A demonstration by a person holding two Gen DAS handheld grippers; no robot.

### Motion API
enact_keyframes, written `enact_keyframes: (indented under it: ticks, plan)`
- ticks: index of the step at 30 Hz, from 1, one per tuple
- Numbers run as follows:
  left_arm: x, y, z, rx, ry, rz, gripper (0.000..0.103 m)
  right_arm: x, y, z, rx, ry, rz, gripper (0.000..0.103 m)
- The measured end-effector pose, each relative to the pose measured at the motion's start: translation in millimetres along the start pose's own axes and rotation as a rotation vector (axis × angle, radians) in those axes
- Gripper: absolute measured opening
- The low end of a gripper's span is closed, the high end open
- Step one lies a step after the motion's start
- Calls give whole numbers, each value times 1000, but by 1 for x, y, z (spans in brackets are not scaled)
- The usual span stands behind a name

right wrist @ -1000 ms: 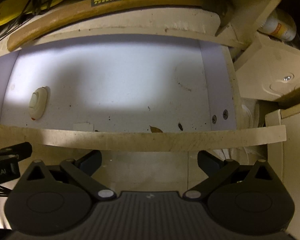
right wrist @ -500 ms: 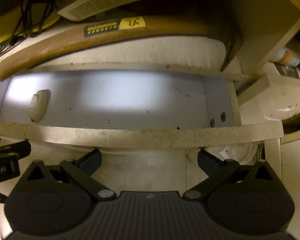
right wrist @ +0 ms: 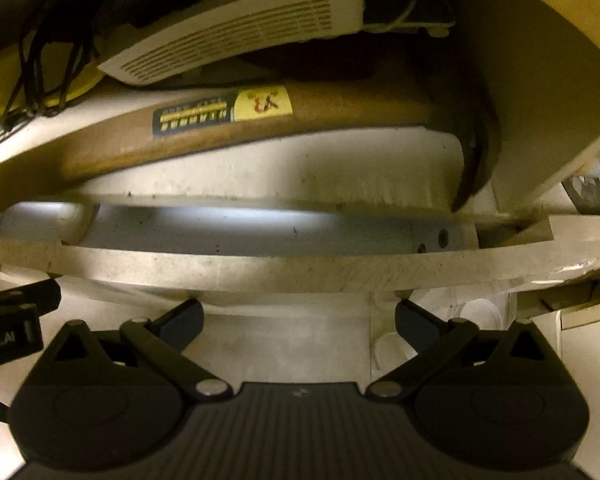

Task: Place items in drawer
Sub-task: 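Push the white drawer front inward with both grippers until closed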

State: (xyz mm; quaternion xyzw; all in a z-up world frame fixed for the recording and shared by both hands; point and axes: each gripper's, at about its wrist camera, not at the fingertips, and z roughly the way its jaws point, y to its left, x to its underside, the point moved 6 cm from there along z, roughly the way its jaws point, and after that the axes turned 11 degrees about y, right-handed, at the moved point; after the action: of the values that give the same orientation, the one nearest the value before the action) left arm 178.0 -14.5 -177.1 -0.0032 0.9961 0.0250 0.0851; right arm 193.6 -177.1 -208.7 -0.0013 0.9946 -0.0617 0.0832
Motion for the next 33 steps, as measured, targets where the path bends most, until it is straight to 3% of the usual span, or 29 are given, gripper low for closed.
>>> enact_keyframes:
  ticks: [13, 22, 33]
  plan:
    - [-7, -7, 0, -9, -7, 2, 80, -13, 1, 3, 9, -11, -3, 103]
    - [-17, 8, 8, -4, -18, -11, 80, -14, -4, 7, 14, -20, -5, 103]
    - [3, 17, -19, -15, -60, -14, 80, -8, -6, -10, 18, -43, -9, 103]
